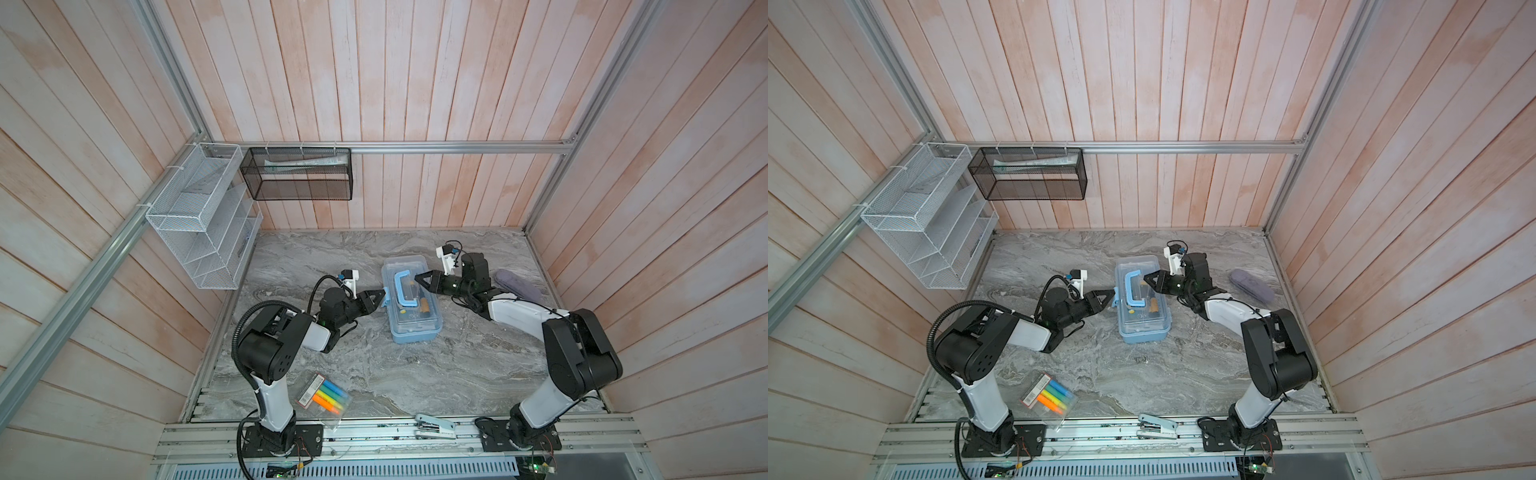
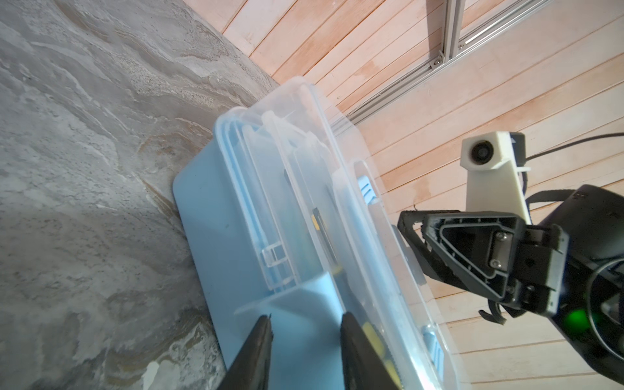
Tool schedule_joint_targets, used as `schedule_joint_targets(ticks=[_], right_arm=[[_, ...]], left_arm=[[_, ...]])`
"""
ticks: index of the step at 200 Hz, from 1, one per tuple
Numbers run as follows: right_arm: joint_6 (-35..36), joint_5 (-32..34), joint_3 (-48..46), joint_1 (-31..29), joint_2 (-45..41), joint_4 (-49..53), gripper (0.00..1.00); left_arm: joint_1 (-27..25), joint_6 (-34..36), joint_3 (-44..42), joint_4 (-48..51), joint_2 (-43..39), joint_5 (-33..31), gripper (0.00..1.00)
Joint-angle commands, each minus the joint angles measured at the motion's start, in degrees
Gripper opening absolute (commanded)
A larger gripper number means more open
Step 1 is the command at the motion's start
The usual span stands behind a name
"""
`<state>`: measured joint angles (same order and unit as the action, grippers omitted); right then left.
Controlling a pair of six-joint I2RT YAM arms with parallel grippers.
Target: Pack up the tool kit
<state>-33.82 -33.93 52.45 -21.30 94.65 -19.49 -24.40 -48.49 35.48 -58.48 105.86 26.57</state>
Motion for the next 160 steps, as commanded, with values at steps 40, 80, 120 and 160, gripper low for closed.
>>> schedule_joint_targets(ticks=[40, 80, 120, 160], right_arm=[[0.7, 1.1, -1.0, -0.6, 1.1, 3.5, 0.25], [0.7, 1.0, -1.2, -0.7, 1.0, 3.5, 0.25], [0.5, 1.0, -1.6, -0.9, 1.3, 2.9, 0.25], [0.3, 0.6, -1.7, -0.9, 1.9, 2.5, 0.25]], left_arm=[[-1.6, 0.5, 0.8, 0.5, 1.0, 1.0, 0.36], [-2.5, 1.9, 1.5, 3.1, 0.1, -0.1, 0.36], [-3.9, 5.1, 2.5, 8.0, -1.5, -2.5, 0.36], [-4.1, 4.8, 2.4, 8.1, -1.5, -2.5, 0.36]])
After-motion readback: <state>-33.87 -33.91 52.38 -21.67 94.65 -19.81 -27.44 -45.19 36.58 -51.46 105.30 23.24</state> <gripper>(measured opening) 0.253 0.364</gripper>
